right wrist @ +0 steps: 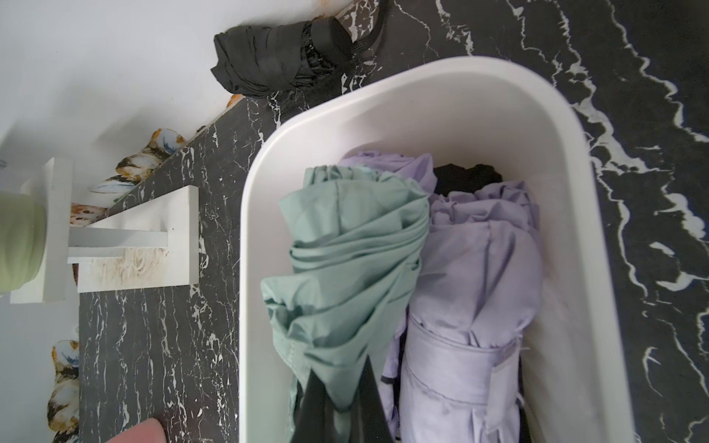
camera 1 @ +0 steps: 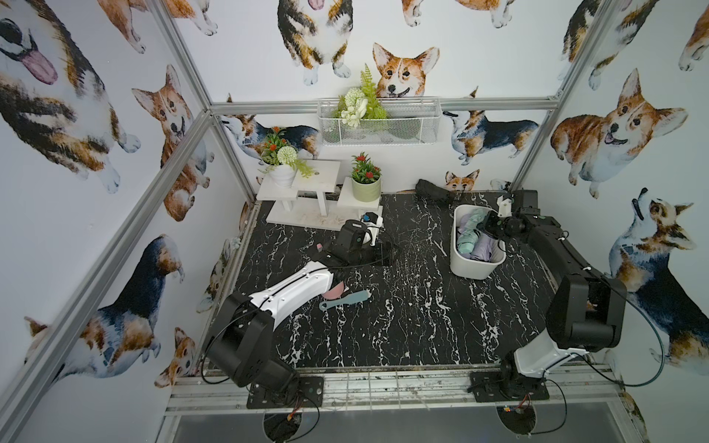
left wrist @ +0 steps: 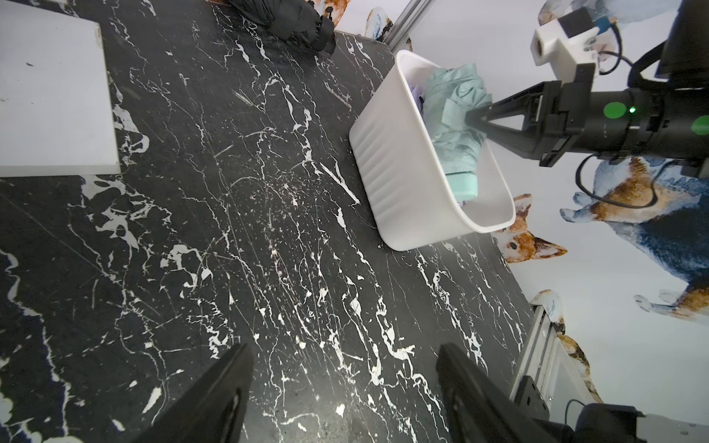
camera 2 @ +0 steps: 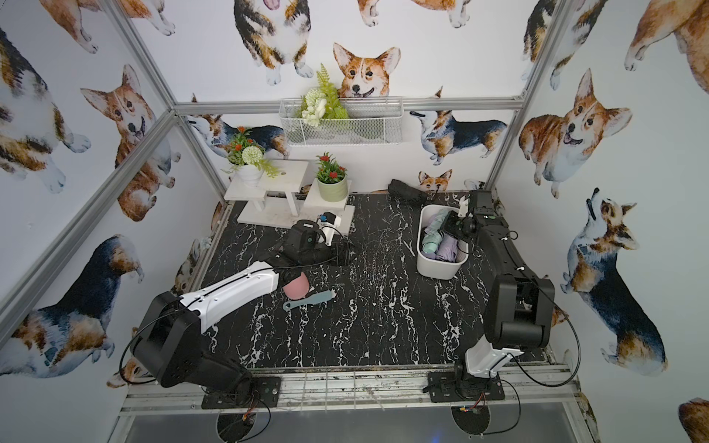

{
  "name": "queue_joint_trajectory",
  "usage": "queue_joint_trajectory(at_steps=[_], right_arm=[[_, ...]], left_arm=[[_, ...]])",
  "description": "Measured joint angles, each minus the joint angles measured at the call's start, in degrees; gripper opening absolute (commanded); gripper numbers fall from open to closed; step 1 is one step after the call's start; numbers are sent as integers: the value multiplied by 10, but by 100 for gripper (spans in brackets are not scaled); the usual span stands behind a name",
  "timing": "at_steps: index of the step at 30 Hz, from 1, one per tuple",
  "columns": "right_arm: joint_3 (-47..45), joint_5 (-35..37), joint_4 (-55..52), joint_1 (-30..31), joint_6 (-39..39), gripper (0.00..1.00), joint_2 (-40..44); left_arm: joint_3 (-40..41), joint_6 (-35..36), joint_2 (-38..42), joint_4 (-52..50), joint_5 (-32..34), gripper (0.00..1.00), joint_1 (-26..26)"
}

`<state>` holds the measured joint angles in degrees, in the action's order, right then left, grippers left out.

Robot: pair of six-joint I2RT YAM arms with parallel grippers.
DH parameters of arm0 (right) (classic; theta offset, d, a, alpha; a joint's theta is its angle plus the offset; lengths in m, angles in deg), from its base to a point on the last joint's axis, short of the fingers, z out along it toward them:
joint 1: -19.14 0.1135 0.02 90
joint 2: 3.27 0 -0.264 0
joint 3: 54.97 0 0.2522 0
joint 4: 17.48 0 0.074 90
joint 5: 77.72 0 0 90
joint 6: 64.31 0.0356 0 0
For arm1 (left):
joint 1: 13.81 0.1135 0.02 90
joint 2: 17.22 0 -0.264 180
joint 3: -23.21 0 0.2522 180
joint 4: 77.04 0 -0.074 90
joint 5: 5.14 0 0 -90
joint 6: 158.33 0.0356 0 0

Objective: Put the umbrella into the storage box
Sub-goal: Place the umbrella in the storage box.

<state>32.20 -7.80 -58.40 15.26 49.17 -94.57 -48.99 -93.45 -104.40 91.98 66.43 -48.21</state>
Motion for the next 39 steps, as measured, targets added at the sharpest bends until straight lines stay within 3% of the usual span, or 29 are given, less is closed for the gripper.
queue_joint_trajectory(at_steps=[6, 8, 10, 12, 15, 19, 23, 26, 31, 39], right_arm=[[18, -68, 3, 0, -32, 3, -18], [36, -84, -2, 0, -50, 20, -38], [56, -87, -12, -2, -64, 46, -60], [64, -79, -20, -2, -73, 61, -67], [64, -52, -30, -1, -86, 67, -57], [60, -11, -42, 3, -88, 62, -24], [59, 17, -47, 17, -96, 35, 2], [64, 19, -49, 31, -98, 23, 1], [77, 12, -48, 52, -97, 11, -25], [62, 29, -43, 53, -63, 4, -56]], left_arm=[[0, -4, -2, 8, -2, 80, 0], [0, -4, -2, 9, -2, 80, 0], [0, -5, -2, 9, -2, 80, 0], [0, -7, -2, 9, -2, 80, 0], [2, -7, -1, 9, -2, 80, 0], [2, -9, -2, 11, -5, 80, 0], [0, -18, -10, 15, -12, 79, 0], [-2, -23, -15, 17, -16, 79, 0], [-2, -30, -15, 20, -17, 78, 0], [6, -33, -4, 22, -16, 78, 0]])
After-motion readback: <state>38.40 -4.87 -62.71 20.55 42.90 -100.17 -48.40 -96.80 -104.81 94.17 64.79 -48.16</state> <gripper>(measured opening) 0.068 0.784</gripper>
